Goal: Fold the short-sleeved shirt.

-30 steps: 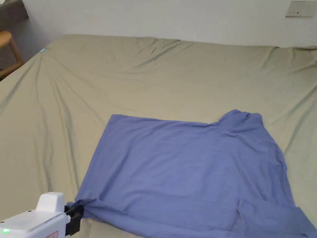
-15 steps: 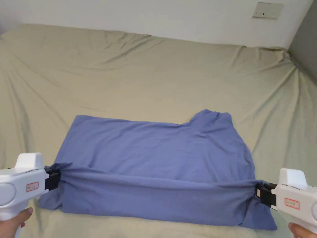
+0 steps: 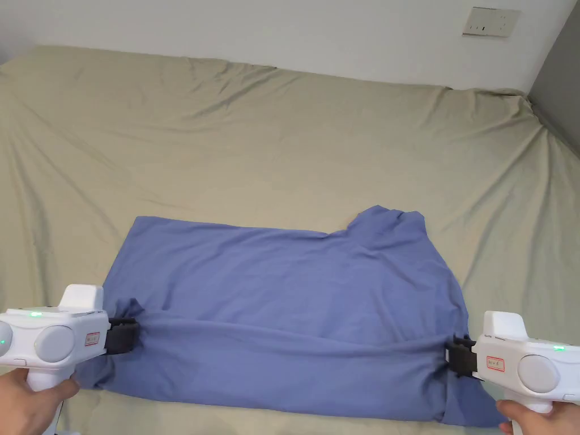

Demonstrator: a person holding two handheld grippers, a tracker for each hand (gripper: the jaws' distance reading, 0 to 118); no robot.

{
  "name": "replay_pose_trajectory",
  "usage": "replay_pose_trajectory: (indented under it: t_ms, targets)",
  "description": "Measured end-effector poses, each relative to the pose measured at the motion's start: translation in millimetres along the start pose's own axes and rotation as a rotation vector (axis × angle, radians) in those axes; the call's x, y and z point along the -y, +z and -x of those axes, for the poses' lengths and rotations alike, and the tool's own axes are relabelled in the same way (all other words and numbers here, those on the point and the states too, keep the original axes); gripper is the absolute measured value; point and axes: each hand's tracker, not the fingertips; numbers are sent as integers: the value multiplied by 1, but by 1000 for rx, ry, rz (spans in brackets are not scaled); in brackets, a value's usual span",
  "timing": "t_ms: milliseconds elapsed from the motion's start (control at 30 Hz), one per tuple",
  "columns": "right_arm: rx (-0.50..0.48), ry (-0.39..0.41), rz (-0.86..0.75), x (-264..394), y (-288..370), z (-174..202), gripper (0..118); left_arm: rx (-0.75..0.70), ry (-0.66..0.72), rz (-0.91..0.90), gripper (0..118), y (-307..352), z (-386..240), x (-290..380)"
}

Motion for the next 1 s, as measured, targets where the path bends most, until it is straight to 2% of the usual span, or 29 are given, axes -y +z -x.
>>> replay_pose_trajectory:
  t_ms: [33,100,200,267,300,333,367,400,433,467,500,533,600,667,767,1000]
  targets:
    - [13,-16,-36,-2,13,-1,92,32,25,-39,113,10,5,-1]
    - [-28,-32,-224,1,54,-7,93,155,119,-177,113,49,15,0]
    - [-8,-30,-494,24,132,-5,95,170,138,-340,111,123,19,13]
    - [3,-7,-620,48,180,1,90,132,57,-450,97,174,12,32]
    - [7,-7,-655,63,201,5,80,117,27,-524,87,197,8,44]
    - [-3,0,-674,75,221,14,75,125,5,-579,83,217,2,56]
    - [-7,11,-697,87,234,18,75,135,-10,-614,83,235,-3,68]
    - [0,7,-693,98,245,24,52,113,-11,-658,65,248,-10,81]
    - [15,12,-700,108,251,30,23,70,-13,-680,41,255,-14,95]
    - [33,20,-710,114,255,36,1,54,-44,-686,20,260,-19,103]
    - [55,14,-711,121,259,41,0,25,-80,-688,4,263,-25,110]
    - [52,-8,-713,129,263,41,0,-12,-69,-683,0,266,-31,118]
    - [11,-21,-691,133,263,45,0,41,-50,-661,0,257,-30,126]
    - [42,-14,-697,140,260,49,0,39,-32,-645,0,253,-33,134]
    - [38,-2,-703,142,262,52,0,53,-8,-636,0,253,-29,141]
    - [33,-10,-699,142,265,48,0,42,-51,-648,0,261,-35,143]
